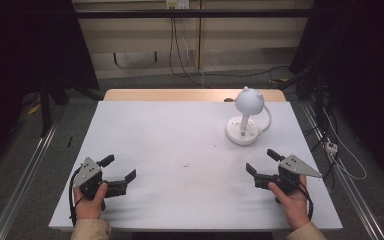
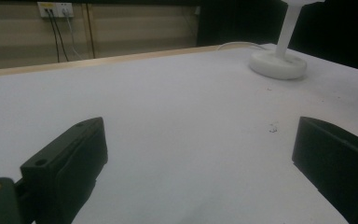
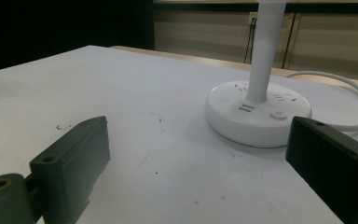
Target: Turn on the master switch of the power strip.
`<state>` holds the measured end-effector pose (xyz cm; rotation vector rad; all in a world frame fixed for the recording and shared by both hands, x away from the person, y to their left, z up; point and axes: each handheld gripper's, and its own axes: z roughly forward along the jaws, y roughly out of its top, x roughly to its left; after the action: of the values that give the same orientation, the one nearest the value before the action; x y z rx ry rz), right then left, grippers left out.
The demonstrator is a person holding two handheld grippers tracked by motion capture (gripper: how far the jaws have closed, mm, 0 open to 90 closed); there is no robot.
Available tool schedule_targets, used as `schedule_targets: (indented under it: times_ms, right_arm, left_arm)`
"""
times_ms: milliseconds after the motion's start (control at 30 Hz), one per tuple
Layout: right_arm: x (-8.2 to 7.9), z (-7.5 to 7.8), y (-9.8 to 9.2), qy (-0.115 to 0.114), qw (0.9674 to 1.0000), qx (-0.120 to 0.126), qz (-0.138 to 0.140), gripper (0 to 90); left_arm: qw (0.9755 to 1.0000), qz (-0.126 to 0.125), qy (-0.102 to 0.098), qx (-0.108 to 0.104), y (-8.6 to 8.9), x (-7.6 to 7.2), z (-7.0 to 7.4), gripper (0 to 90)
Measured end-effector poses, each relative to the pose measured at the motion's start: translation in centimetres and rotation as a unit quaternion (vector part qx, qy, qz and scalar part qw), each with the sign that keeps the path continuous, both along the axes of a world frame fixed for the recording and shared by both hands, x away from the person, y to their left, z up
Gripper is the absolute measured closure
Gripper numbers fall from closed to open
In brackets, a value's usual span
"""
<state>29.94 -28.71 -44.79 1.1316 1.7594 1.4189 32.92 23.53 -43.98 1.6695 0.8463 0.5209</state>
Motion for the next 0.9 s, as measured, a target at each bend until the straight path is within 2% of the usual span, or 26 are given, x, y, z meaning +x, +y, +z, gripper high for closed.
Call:
schedule_targets:
  times_ms: [100, 200, 233, 300, 700, 900]
  right_arm:
    - [0.5, 0.2, -0.3, 0.003, 0.9999, -0.012, -0.004, 5.6]
    - [0.9, 0.2, -0.5, 0.004, 0.9998, -0.010, -0.014, 5.3]
    - [0.9, 0.2, -0.5, 0.004, 0.9998, -0.010, -0.014, 5.3]
    - [1.3, 0.2, -0.8, 0.012, 0.9998, -0.007, -0.017, 5.5]
    - [2.7, 0.4, -1.2, 0.018, 0.9993, -0.016, -0.030, 6.9]
    - [3.6, 0.4, -1.4, 0.029, 0.9989, -0.017, -0.034, 7.5]
  left_arm:
    - [1.0000, -0.001, 0.000, -0.002, 0.0, 0.0, 0.0, 3.0]
    - [1.0000, -0.002, 0.000, -0.003, -0.2, 0.0, 0.0, 3.0]
    - [1.0000, -0.005, 0.001, 0.002, -0.2, 0.0, 0.0, 3.0]
    - [1.0000, -0.008, 0.002, 0.002, -0.3, 0.0, 0.0, 3.0]
    - [1.0000, -0.009, 0.003, 0.000, -0.4, 0.0, 0.0, 3.0]
    - [0.9999, -0.011, 0.002, -0.002, -0.4, 0.0, 0.0, 2.9]
